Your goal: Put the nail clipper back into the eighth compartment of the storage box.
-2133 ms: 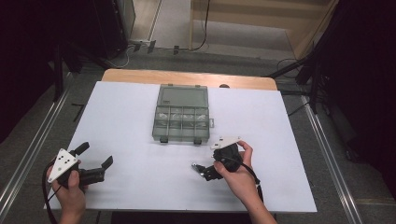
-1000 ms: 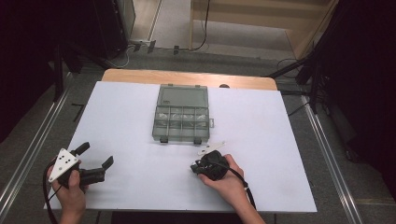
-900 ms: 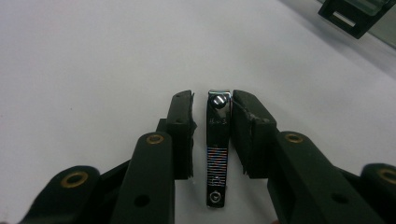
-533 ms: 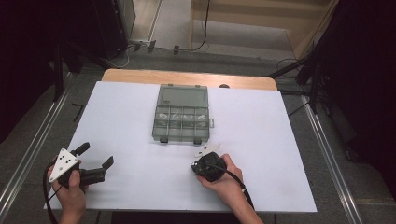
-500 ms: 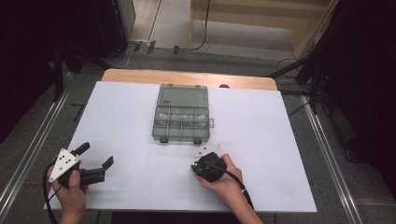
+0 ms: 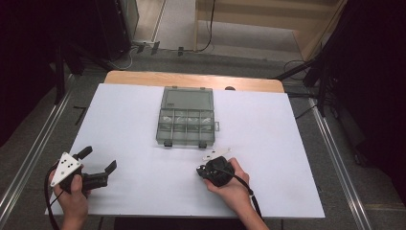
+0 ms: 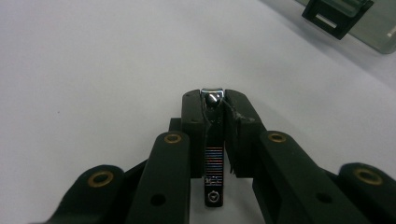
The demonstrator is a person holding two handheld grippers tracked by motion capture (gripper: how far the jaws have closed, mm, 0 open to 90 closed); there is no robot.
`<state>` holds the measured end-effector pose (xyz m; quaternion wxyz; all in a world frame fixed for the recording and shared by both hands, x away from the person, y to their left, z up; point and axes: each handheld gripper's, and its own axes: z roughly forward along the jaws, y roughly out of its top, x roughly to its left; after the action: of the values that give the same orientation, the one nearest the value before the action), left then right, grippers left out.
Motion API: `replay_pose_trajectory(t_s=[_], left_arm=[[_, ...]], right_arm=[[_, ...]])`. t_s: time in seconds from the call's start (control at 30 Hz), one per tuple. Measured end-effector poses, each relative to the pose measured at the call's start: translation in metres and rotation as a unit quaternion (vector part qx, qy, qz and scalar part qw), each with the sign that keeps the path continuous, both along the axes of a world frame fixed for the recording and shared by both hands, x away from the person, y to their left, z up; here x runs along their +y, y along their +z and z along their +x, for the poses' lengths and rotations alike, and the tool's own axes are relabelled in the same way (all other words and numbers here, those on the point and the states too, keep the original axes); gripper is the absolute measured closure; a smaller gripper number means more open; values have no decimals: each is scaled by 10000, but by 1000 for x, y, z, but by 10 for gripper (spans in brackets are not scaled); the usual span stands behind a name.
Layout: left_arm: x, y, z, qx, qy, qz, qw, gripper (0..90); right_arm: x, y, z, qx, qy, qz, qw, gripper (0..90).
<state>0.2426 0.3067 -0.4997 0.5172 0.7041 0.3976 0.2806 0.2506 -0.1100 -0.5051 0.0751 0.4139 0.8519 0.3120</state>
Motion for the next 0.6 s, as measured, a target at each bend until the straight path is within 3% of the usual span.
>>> replay_pose_trajectory(t_s=[0.2, 0.6], left_arm=[[0, 0, 0, 4, -9, -3, 10000, 0], [0, 0, 0, -2, -14, -14, 10000, 0]], right_arm=[[-7, 4, 1, -41, -48, 174, 9998, 811], [-9, 14, 2, -139, -49, 216, 9997, 811]])
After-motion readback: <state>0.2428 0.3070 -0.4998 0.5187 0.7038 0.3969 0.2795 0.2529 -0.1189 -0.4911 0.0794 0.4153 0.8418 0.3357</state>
